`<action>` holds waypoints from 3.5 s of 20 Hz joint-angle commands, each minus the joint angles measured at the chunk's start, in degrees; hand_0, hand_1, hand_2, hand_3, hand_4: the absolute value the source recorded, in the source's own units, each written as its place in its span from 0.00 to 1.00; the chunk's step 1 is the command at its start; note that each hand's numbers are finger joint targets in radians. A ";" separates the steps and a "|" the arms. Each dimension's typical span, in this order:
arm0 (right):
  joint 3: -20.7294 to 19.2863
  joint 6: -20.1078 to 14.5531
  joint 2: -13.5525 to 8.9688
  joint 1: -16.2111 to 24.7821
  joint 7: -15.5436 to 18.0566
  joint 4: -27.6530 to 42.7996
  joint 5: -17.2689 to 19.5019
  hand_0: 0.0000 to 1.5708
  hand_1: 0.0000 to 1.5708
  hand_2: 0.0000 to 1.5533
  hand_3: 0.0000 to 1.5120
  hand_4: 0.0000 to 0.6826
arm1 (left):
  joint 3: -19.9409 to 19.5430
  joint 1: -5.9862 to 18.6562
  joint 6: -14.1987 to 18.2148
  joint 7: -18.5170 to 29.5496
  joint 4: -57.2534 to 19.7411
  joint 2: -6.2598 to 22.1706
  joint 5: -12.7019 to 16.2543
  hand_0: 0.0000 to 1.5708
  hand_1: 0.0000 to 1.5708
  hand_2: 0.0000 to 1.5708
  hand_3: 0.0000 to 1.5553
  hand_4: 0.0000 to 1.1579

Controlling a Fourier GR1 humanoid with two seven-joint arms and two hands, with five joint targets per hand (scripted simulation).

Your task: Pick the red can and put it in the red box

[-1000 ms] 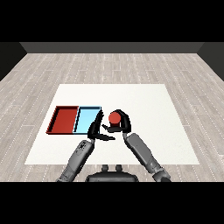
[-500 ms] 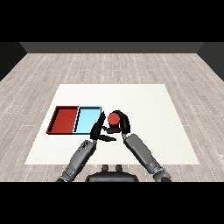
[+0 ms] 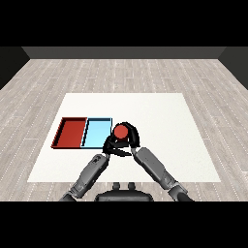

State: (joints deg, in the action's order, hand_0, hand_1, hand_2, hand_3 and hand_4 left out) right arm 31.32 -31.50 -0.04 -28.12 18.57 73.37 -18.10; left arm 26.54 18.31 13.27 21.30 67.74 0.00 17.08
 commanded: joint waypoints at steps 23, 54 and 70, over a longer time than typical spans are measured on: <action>5.40 -3.99 -0.22 -2.98 -2.52 2.46 -1.29 0.95 0.95 0.94 0.91 0.89 | 2.53 4.46 20.23 -1.13 -4.72 0.05 2.45 0.99 0.99 0.96 0.91 0.84; -5.01 1.56 -2.93 5.03 -2.27 11.27 4.39 0.00 0.00 0.00 0.00 0.00 | 1.29 -0.43 24.97 -7.70 4.39 1.64 -5.67 1.00 1.00 1.00 0.96 0.98; -18.74 10.13 -18.49 27.60 1.58 23.73 -3.07 0.00 0.00 0.00 0.00 0.00 | -14.27 4.02 20.51 -7.90 -6.32 21.61 -8.37 1.00 1.00 0.99 0.94 0.96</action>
State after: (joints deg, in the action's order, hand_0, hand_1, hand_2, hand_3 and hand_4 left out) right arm 16.49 -23.40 -16.31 -2.71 19.11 97.90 -19.53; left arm 16.44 20.39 34.70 13.52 67.23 17.99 8.99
